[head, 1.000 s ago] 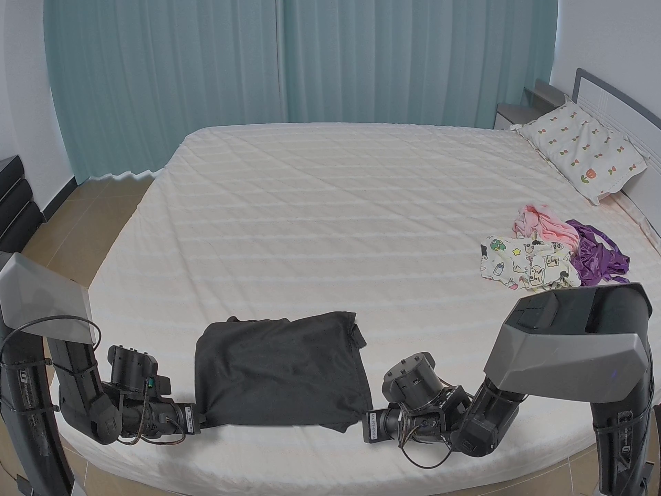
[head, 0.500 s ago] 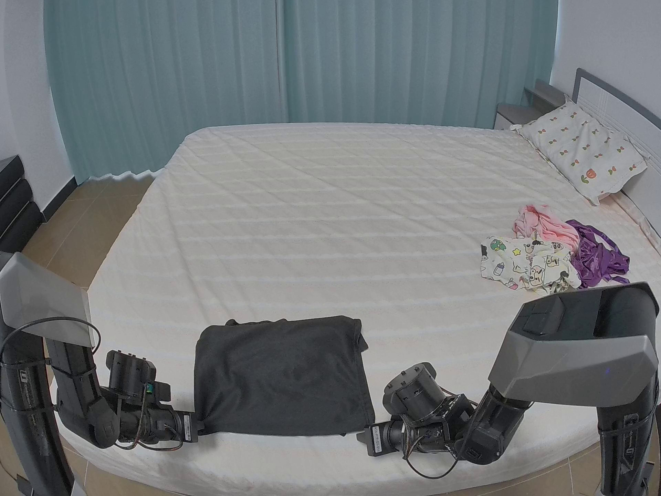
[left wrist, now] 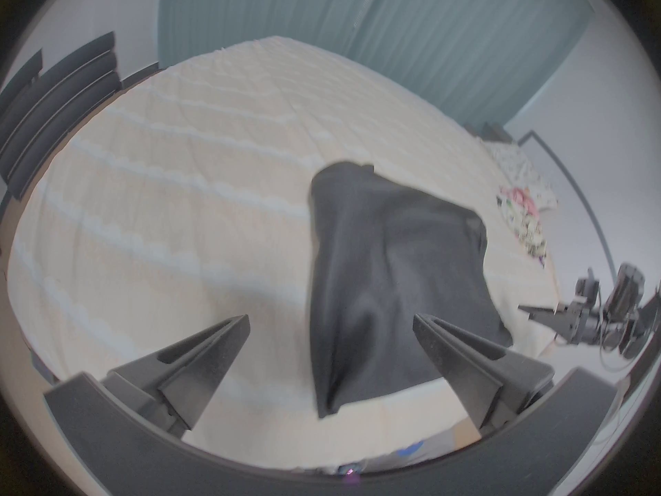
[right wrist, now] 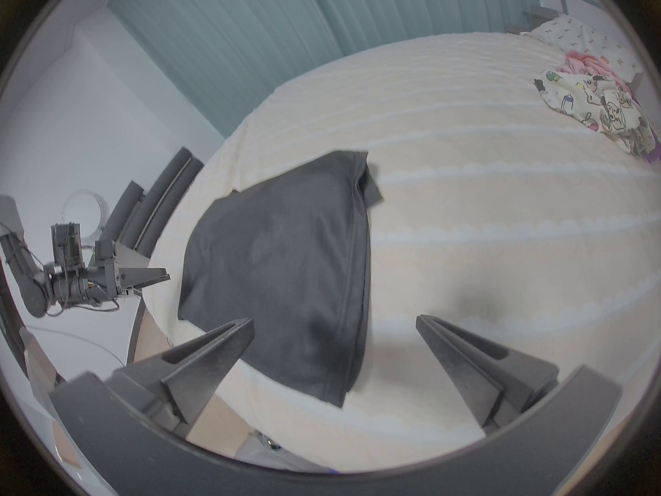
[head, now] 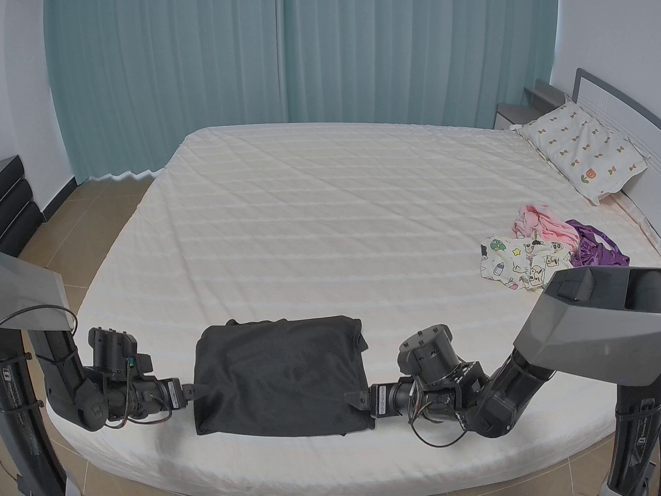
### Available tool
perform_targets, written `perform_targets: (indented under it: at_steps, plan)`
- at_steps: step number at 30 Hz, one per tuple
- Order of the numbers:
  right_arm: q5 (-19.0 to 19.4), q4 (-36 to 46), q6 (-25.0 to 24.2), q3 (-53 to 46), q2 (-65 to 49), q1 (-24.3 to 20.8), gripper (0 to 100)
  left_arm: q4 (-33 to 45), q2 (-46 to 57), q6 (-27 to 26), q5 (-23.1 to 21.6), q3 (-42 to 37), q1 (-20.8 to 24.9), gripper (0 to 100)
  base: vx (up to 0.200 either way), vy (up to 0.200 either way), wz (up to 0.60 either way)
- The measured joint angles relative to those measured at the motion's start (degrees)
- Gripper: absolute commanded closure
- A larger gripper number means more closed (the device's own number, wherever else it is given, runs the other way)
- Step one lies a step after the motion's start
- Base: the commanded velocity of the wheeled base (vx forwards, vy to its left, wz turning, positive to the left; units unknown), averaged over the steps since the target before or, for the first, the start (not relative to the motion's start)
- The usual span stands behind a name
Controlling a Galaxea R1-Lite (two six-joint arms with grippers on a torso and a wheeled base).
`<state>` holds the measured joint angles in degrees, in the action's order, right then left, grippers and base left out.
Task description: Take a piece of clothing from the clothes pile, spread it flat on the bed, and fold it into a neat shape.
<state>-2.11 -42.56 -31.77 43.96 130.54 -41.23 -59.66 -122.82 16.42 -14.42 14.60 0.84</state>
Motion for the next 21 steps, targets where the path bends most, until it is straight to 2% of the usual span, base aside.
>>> perform_targets:
  at_steps: [7,15,21]
  plan:
    - [-1.5,2.4,-3.4,9.5,2.0,2.4,0,8.1,0.6,8.7,0.0,13.3,-0.4,0,0.000,0.000,0.00]
    - [-5.4,9.0,-8.3,27.7,8.9,4.3,0,17.7,-4.4,14.0,0.9,32.5,-0.1,0,0.000,0.000,0.00]
    - [-6.8,14.0,-10.8,37.4,15.2,6.2,0,20.6,-10.2,17.1,1.9,40.3,0.4,0,0.000,0.000,0.00]
